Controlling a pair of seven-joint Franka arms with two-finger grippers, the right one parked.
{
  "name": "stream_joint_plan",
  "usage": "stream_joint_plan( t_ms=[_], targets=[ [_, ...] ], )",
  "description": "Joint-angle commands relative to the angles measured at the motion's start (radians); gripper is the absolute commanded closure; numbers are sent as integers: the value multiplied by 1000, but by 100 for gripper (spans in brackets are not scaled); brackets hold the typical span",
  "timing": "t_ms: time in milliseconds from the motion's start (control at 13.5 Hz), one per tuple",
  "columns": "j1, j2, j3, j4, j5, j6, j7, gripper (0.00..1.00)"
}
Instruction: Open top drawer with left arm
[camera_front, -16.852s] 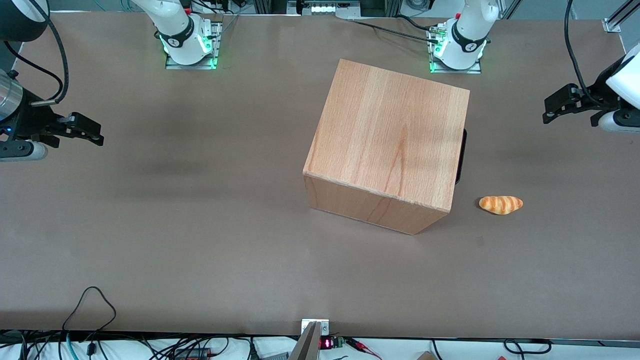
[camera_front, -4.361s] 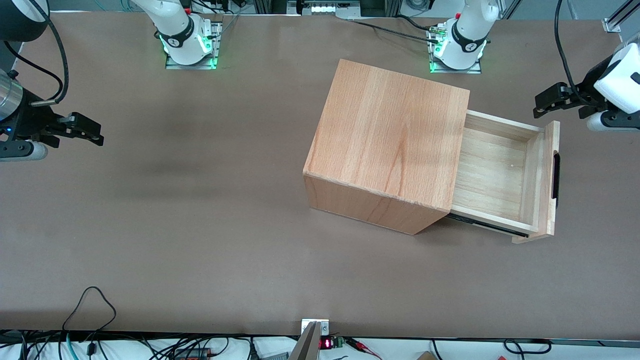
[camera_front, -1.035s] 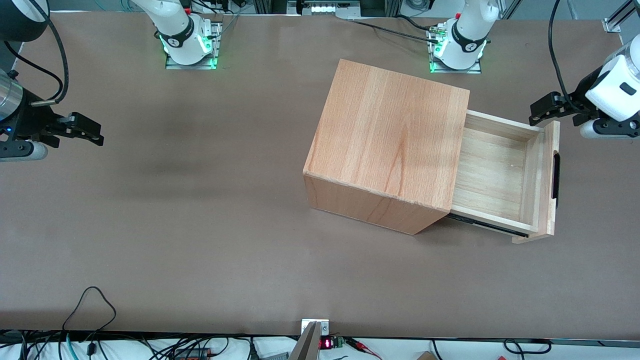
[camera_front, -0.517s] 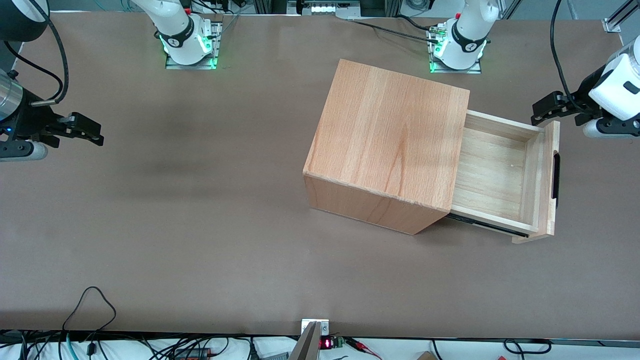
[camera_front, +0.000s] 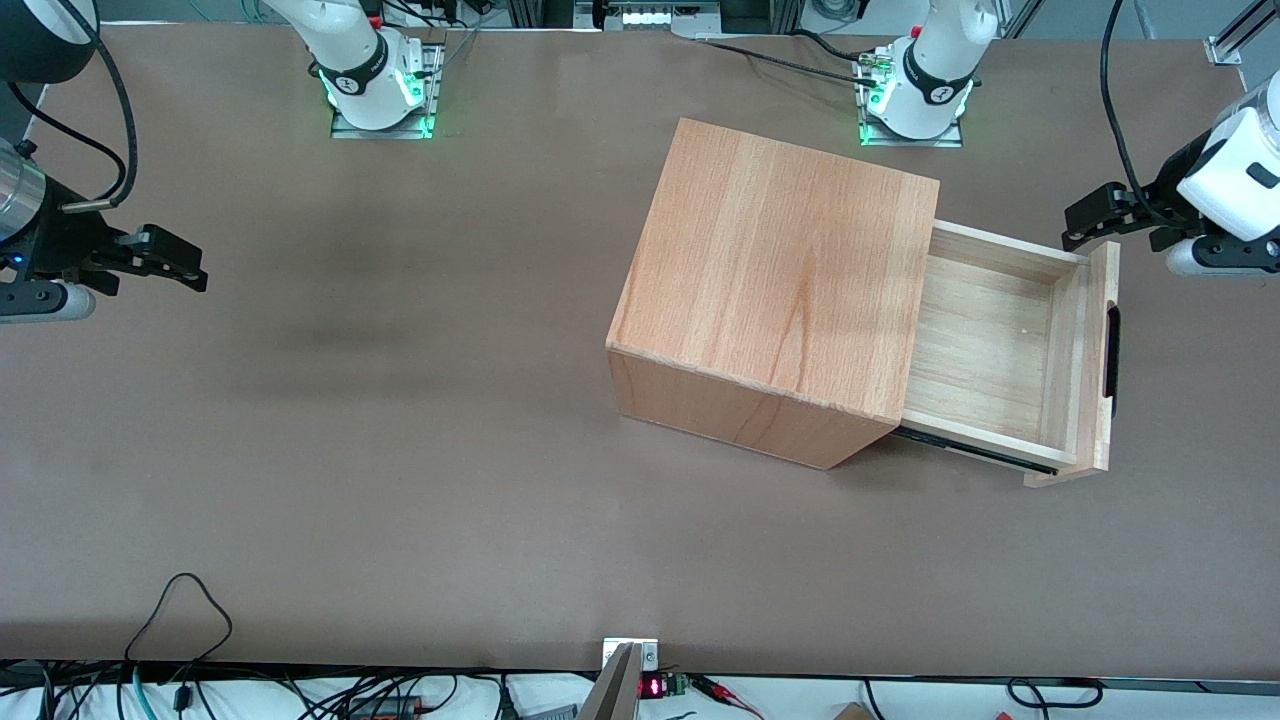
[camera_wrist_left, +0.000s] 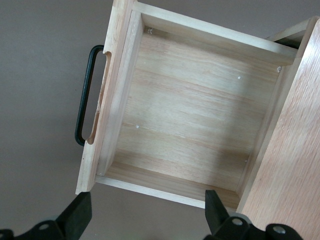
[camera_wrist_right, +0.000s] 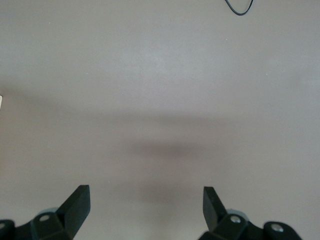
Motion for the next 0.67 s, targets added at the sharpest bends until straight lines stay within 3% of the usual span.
stream_joint_plan(
  t_ms=[0, 591],
  targets=[
    [-3, -9, 1, -16, -3, 23, 16, 0],
    [-3, -14, -4, -69, -3, 69, 16, 0]
  ],
)
